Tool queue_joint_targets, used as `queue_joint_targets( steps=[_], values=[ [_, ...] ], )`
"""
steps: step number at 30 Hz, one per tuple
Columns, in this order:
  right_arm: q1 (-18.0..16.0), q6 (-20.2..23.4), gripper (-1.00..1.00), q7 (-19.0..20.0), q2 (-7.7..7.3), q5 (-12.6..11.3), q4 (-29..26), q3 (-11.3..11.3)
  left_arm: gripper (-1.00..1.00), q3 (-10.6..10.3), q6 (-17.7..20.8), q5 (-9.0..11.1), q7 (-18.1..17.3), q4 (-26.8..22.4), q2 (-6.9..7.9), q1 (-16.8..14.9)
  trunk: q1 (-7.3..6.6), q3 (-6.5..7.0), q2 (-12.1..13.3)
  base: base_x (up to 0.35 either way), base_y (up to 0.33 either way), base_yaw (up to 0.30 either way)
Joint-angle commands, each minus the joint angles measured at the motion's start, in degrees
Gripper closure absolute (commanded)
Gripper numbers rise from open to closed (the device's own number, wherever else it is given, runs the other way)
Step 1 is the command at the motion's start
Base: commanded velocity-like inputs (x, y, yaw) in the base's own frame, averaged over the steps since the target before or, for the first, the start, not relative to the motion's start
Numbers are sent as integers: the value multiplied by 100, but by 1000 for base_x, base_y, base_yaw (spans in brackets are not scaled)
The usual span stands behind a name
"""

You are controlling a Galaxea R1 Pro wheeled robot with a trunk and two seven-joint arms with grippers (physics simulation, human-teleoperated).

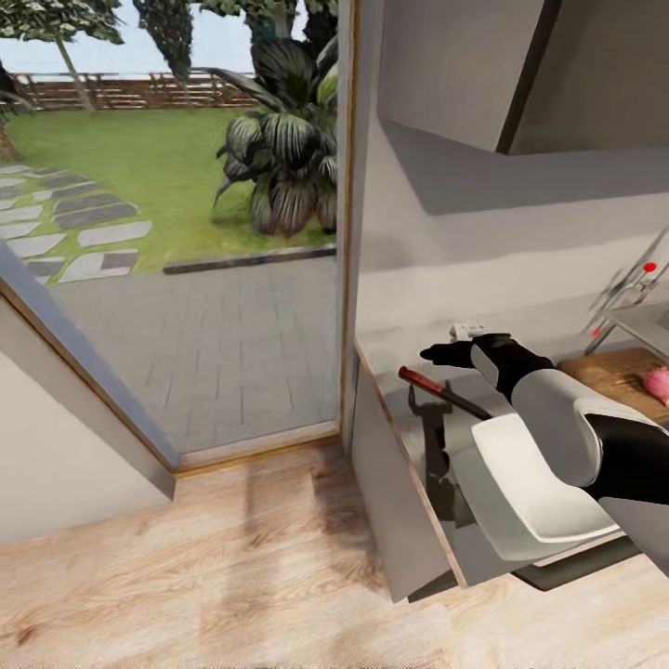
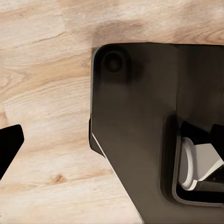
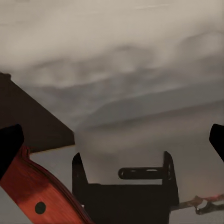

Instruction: In the kitchen, take the Vidalia onion out of the sink, dice it on the chopping board with the paring knife, put the diced onion into the bowl on the countertop, then place both the paring knife and the chopping board into the sink.

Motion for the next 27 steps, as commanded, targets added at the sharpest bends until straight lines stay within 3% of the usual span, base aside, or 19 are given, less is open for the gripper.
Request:
queue_joint_targets(
  steps=[1, 27],
  values=[
    [-3, 31, -100, 31, 0, 61, -10, -47, -100, -43, -15, 36, 53, -9, 10, -1, 3, -18, -11, 0, 0, 0],
    [-3, 31, -100, 22, 0, 61, -10, -43, -100, -42, -15, 36, 53, -4, 13, -1, 3, -242, -11, 0, 0, 0]
  ],
)
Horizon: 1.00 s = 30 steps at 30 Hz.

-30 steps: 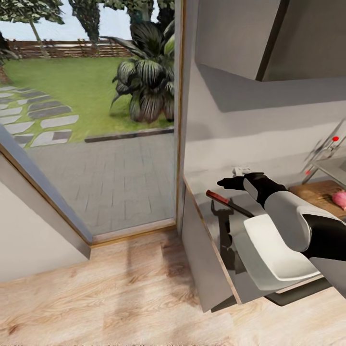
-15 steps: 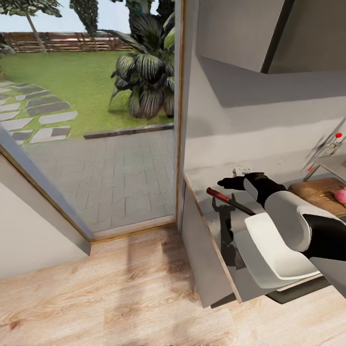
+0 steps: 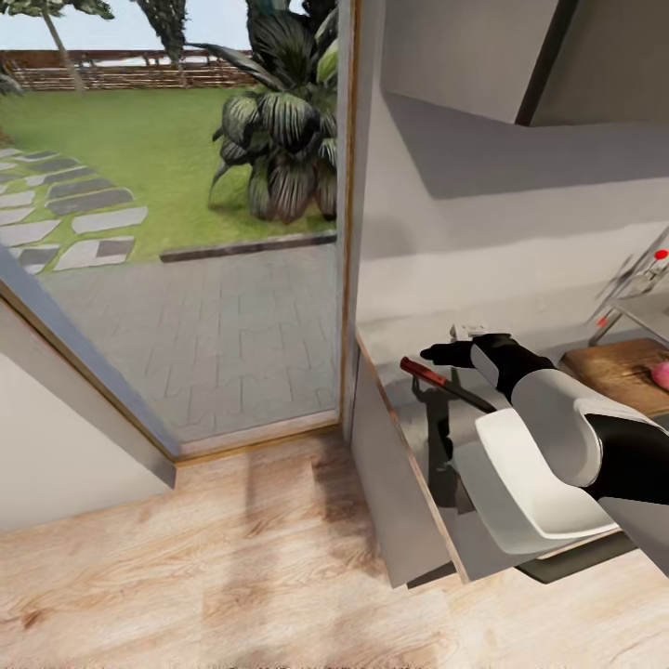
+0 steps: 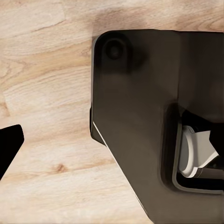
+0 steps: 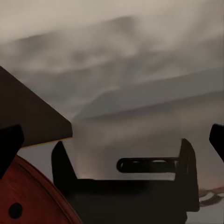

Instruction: In the kitchen, take the Vidalia onion out of the sink, dice it on the chopping board with the paring knife, put the diced onion into the bowl on the countertop, then place both the paring knife and the chopping board into the sink.

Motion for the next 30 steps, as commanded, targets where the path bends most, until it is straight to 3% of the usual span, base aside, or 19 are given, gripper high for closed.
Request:
queue_joint_targets(
  steps=[1, 15, 30],
  values=[
    [-2, 31, -100, 31, 2, 61, -10, -45, -100, -43, -15, 36, 53, -9, 10, -1, 3, -17, -11, 0, 0, 0],
    [-2, 31, -100, 31, 9, 61, -10, -45, -100, -43, -15, 36, 53, -5, 10, -1, 3, -133, -11, 0, 0, 0],
    [-2, 31, -100, 32, 4, 61, -10, -47, -100, -45, -15, 36, 53, -4, 10, -2, 3, -145, -11, 82, 0, 0]
  ],
)
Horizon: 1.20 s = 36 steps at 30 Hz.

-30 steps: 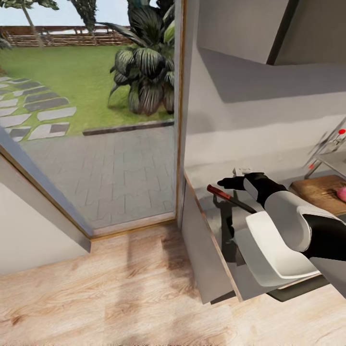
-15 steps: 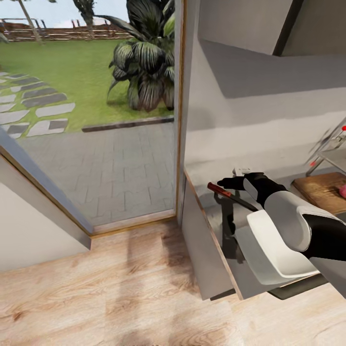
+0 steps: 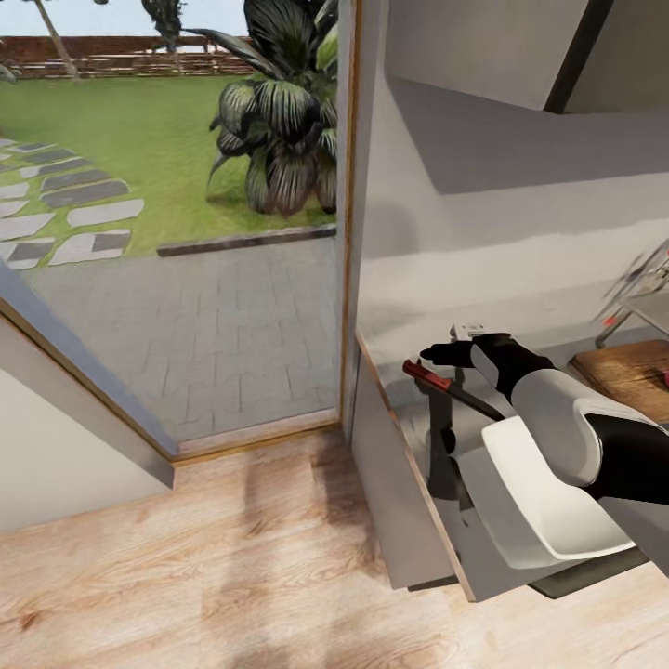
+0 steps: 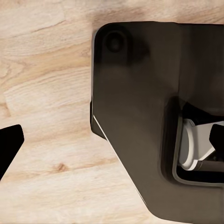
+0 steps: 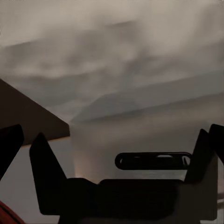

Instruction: In the kitchen, take the Vidalia onion out of the sink, dice it on the chopping board with the paring knife, put the diced onion into the bowl on the countertop, then place both the paring knife and the chopping board into the sink.

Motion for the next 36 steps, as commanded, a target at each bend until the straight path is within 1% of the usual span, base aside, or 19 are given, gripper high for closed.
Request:
queue_joint_targets(
  steps=[1, 8, 25, 36],
  values=[
    [0, 37, -100, 33, 3, 49, -5, -55, -100, -44, -15, 36, 53, -10, 10, -1, 5, -9, -8, 9, 0, 0],
    [0, 37, -100, 32, 6, 49, -5, -52, -100, -48, -15, 36, 53, -10, 10, 0, 5, -9, -8, 10, 1, 0],
    [0, 37, -100, 32, 22, 46, -5, -52, -100, -48, -22, 44, 53, -19, 18, 0, 5, -9, -8, -160, 120, 0],
    [0, 37, -100, 32, 24, 47, -5, -51, -100, -42, -24, 44, 53, -16, 18, -1, 5, -9, -8, -15, 10, 0]
  ],
)
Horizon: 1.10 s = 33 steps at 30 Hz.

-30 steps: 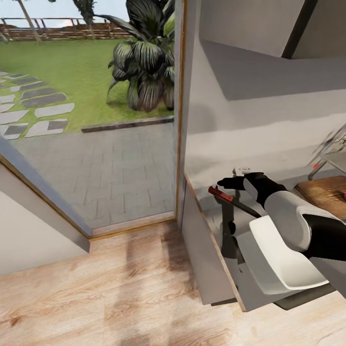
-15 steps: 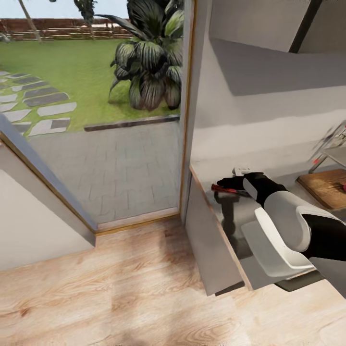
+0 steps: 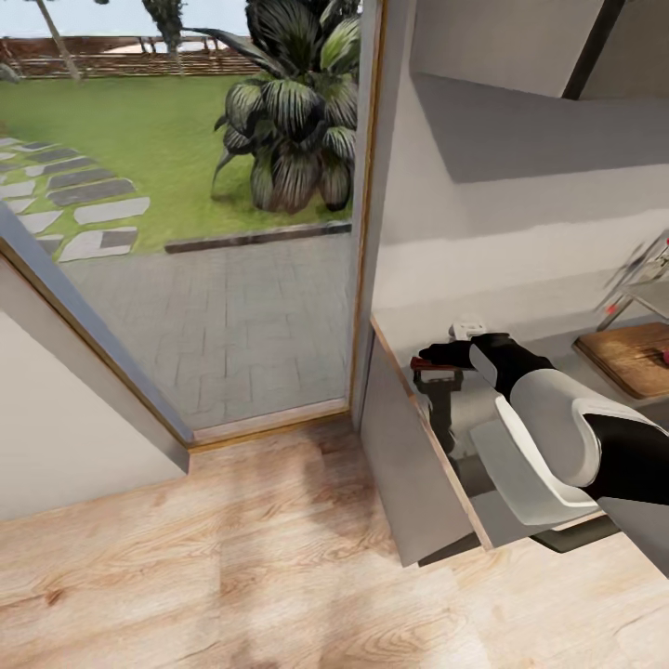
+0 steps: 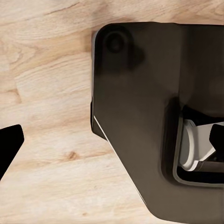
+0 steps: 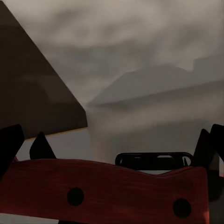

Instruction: In the kitchen, take the Vidalia onion out of the sink, dice it on the chopping board with the paring knife, put the diced onion into the bowl on the countertop, then place both the paring knife and the chopping board into the sink.

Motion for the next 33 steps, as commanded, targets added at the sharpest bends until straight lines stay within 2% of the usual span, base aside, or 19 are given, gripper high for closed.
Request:
queue_joint_targets(
  steps=[1, 33],
  values=[
    [1, 48, -100, 30, 1, 50, -3, -56, -100, -43, -13, 35, 53, -11, 10, -2, 4, -9, -9, 0, 0, 0],
    [1, -62, -100, 26, 64, 34, -70, -56, -100, -43, -23, 27, 53, -45, 22, -1, 4, -9, -9, -26, 0, 0]
  ],
)
